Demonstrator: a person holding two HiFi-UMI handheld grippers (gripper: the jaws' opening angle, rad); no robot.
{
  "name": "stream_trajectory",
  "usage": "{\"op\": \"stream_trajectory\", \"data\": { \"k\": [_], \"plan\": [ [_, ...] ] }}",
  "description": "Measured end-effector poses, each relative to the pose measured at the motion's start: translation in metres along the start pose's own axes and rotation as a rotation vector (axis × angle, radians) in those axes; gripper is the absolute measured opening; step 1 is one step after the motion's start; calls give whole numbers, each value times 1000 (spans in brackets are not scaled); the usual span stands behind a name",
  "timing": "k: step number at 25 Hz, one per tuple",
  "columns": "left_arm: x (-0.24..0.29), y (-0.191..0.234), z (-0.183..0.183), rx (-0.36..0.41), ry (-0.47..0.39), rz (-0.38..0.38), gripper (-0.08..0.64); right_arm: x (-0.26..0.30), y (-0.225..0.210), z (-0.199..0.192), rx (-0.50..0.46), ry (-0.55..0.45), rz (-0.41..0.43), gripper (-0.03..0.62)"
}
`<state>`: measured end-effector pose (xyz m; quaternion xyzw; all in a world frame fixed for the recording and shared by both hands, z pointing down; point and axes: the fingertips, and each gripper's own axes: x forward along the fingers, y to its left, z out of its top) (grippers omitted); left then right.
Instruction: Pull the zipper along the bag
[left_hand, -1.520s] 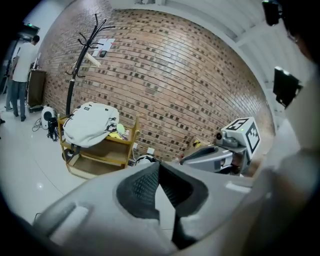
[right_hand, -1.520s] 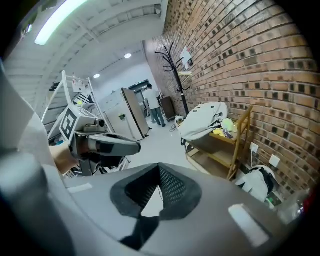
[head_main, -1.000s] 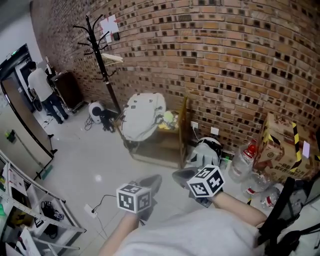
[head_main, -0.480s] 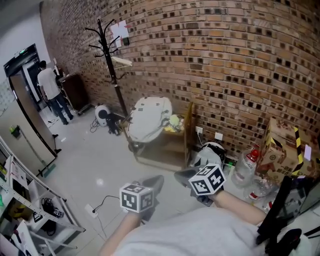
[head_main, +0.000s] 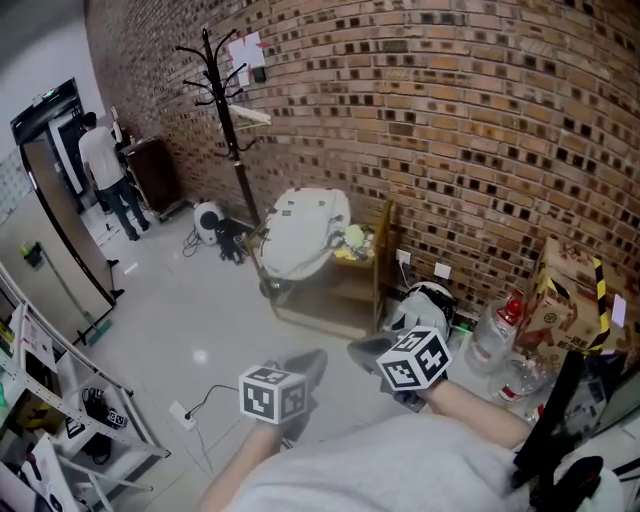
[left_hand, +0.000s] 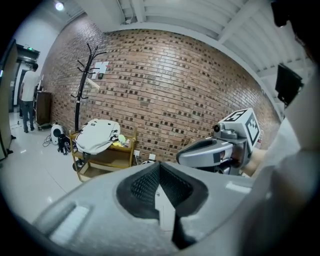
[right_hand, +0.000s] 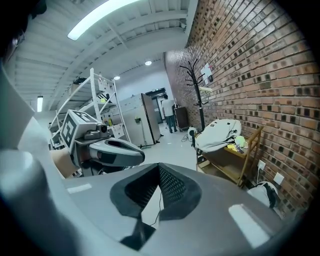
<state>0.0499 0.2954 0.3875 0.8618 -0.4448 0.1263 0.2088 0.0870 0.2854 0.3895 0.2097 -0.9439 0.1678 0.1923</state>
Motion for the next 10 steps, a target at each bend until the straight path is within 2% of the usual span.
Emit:
{"op": "stream_trajectory", "data": {
  "k": [4,10],
  "plan": [
    [-1,6,2,3,0,5,2,6,-1,2,-29,13,-14,-2],
    [0,18,6,10,2,5,2,16,-3,8,-24,15,-13,-2]
  ]
}}
